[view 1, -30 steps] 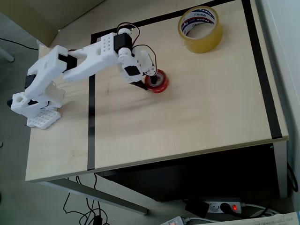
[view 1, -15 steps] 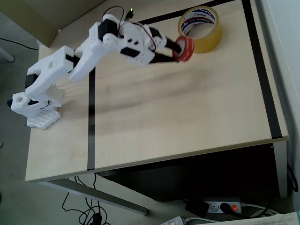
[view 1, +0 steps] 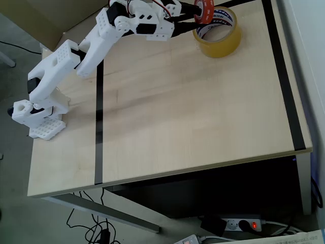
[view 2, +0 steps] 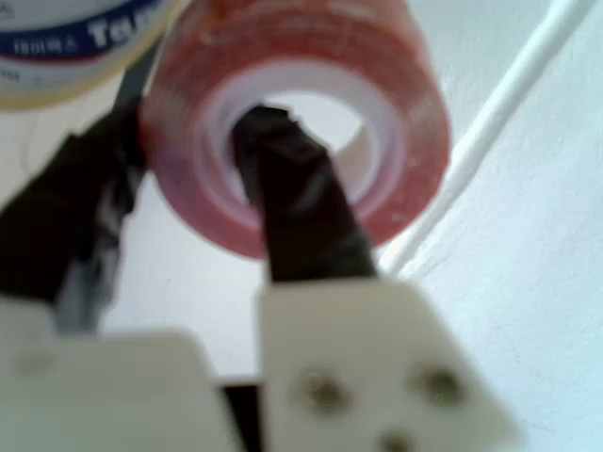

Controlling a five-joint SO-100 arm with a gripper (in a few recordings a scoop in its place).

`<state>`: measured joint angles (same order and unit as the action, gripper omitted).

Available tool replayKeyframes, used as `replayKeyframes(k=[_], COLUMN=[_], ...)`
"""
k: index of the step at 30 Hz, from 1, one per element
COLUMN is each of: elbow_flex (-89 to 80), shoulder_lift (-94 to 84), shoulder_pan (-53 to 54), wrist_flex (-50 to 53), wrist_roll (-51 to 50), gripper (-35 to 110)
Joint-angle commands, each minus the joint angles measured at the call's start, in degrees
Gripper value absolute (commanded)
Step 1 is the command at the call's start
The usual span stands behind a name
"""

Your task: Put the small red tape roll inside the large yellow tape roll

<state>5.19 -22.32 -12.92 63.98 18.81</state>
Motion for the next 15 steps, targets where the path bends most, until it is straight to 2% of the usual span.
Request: replayKeyframes(k=[1,9,15], elbow_flex=[2.99,3.96,4.48], shoulder_lift=[-2.64,3.34,3.87], shoulder_pan=[-1.14,-0.88,-1.23], wrist_flex=[-2.46,-1.49,0.70], wrist_roll=[0.00,-0.44,-0.44], gripper=[0,16,23])
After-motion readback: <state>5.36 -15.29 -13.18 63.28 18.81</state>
